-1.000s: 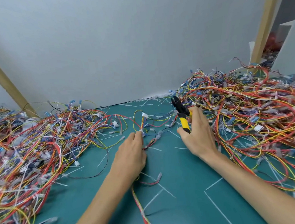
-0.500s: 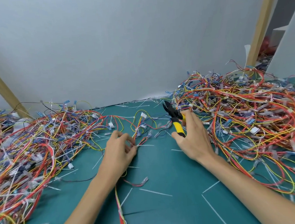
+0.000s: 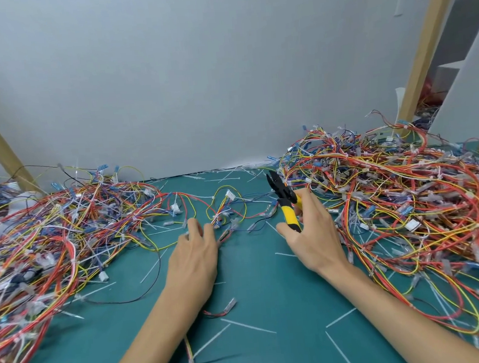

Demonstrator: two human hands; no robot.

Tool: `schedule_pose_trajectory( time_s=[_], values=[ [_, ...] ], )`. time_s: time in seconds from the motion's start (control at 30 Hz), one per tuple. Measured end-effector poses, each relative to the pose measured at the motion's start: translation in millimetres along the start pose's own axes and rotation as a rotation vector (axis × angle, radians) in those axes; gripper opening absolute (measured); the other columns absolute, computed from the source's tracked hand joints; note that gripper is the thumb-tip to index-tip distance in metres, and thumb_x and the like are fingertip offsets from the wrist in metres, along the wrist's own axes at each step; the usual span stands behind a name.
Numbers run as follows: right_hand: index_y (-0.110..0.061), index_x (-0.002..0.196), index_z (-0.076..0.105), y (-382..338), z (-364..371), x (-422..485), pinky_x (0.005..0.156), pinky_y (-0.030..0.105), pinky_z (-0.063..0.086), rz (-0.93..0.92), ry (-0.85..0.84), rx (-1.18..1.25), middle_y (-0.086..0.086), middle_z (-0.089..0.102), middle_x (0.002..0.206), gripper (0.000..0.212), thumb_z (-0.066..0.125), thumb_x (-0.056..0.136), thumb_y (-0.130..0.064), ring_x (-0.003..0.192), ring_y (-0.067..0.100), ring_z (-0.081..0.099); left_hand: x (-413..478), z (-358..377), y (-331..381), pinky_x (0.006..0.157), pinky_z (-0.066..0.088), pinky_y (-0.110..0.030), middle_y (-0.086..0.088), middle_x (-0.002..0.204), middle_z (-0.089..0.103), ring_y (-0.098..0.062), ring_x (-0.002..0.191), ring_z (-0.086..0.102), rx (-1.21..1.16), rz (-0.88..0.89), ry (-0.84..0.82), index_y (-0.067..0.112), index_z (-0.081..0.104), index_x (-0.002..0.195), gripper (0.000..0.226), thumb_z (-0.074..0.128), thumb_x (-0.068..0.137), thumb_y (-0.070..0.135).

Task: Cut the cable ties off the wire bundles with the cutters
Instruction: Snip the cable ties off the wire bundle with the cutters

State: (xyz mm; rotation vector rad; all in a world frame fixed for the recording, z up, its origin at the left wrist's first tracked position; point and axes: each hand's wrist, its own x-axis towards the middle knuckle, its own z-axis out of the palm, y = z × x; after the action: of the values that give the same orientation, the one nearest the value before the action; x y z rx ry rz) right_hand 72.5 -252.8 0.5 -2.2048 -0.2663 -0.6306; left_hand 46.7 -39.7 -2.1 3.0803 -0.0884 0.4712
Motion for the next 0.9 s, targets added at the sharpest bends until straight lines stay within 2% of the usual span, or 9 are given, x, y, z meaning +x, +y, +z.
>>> schedule_pose_trajectory(
  time_s=[0.07, 0.17, 0.27, 0.33, 0.47, 0.6, 0.7, 0.8, 0.9],
  values=[
    [-0.026, 0.105, 0.044, 0.1, 0.0, 0.5, 0.072, 0.035, 0.039, 0.005, -0.004, 0.006, -0.004, 0.049, 0.089, 0.037, 0.067, 0.076, -0.027, 0.085, 0.019, 0.046, -1.6, 0.3, -2.3, 0.063, 0.031, -0.034, -0.006, 0.107, 0.042, -0.03, 0.089, 0.054, -0.081, 0.023, 0.073, 0.016, 0.035, 0.1, 0.02, 0.026, 0.105, 0.033],
    [-0.024, 0.107, 0.044, 1.6, 0.5, 0.8, 0.072, 0.035, 0.038, 0.015, -0.01, 0.002, -0.004, 0.05, 0.09, 0.038, 0.069, 0.077, -0.026, 0.085, 0.019, 0.047, -0.7, 3.0, -12.2, 0.06, 0.029, -0.038, 0.005, 0.078, 0.054, -0.032, 0.073, 0.054, -0.437, 0.028, 0.162, 0.019, 0.034, 0.09, 0.02, 0.031, 0.104, 0.033],
    [-0.026, 0.104, 0.043, 1.7, 1.2, 0.9, 0.07, 0.034, 0.036, 0.018, -0.018, -0.009, -0.004, 0.049, 0.088, 0.037, 0.069, 0.078, -0.027, 0.083, 0.018, 0.046, 0.2, -1.1, -13.4, 0.057, 0.042, -0.026, 0.006, 0.06, 0.067, -0.012, 0.053, 0.057, -0.802, -0.06, 0.168, 0.019, 0.049, 0.086, 0.016, 0.049, 0.1, 0.027],
    [-0.026, 0.104, 0.042, 1.5, 1.4, 0.7, 0.069, 0.033, 0.035, 0.018, -0.024, -0.016, -0.005, 0.048, 0.087, 0.038, 0.07, 0.078, -0.027, 0.082, 0.018, 0.046, 3.5, -3.7, -11.5, 0.05, 0.043, -0.017, 0.005, 0.063, 0.071, -0.007, 0.046, 0.056, -1.04, -0.202, 0.103, 0.018, 0.06, 0.086, 0.014, 0.058, 0.097, 0.027],
    [-0.027, 0.104, 0.041, 1.7, 1.8, 1.1, 0.069, 0.032, 0.034, 0.014, -0.034, -0.028, -0.006, 0.047, 0.086, 0.039, 0.07, 0.077, -0.027, 0.081, 0.017, 0.046, 8.9, -8.6, -12.5, 0.05, 0.047, -0.015, -0.003, 0.08, 0.076, -0.009, 0.054, 0.058, -1.441, -0.359, -0.033, 0.008, 0.067, 0.1, 0.018, 0.054, 0.099, 0.02],
    [-0.025, 0.109, 0.045, -1.1, 1.6, 0.5, 0.071, 0.036, 0.041, 0.005, -0.049, -0.046, -0.006, 0.049, 0.09, 0.041, 0.071, 0.077, -0.027, 0.083, 0.017, 0.048, 10.7, -11.4, -7.4, 0.048, 0.048, -0.018, -0.011, 0.082, 0.075, -0.01, 0.051, 0.059, -1.657, -0.481, 0.009, 0.0, 0.054, 0.111, 0.02, 0.058, 0.097, 0.014],
    [-0.027, 0.108, 0.045, -4.2, 1.4, -0.7, 0.069, 0.032, 0.036, -0.044, -0.043, -0.093, -0.01, 0.047, 0.09, 0.041, 0.071, 0.076, -0.025, 0.081, 0.014, 0.045, 16.0, -12.7, -2.7, 0.054, 0.055, -0.022, -0.019, 0.087, 0.073, -0.014, 0.056, 0.065, -1.973, -0.64, -0.129, -0.004, 0.049, 0.114, 0.022, 0.057, 0.095, 0.004],
    [-0.026, 0.11, 0.046, -7.9, 1.2, -3.6, 0.069, 0.029, 0.032, -0.093, -0.035, -0.172, -0.013, 0.046, 0.091, 0.043, 0.071, 0.075, -0.025, 0.084, 0.011, 0.044, 15.7, -12.7, -1.4, 0.06, 0.058, -0.021, -0.019, 0.084, 0.073, -0.016, 0.061, 0.068, -2.093, -0.604, -0.337, -0.012, 0.062, 0.093, 0.015, 0.053, 0.094, 0.0],
    [-0.024, 0.115, 0.046, -9.5, 1.6, -5.0, 0.074, 0.03, 0.036, -0.108, -0.049, -0.218, -0.008, 0.051, 0.101, 0.049, 0.071, 0.074, -0.027, 0.092, 0.014, 0.047, 14.4, -7.5, -3.3, 0.063, 0.056, -0.019, -0.014, 0.087, 0.073, -0.013, 0.067, 0.067, -2.01, -0.468, -0.259, -0.005, 0.067, 0.096, 0.017, 0.053, 0.096, 0.005]
  ],
)
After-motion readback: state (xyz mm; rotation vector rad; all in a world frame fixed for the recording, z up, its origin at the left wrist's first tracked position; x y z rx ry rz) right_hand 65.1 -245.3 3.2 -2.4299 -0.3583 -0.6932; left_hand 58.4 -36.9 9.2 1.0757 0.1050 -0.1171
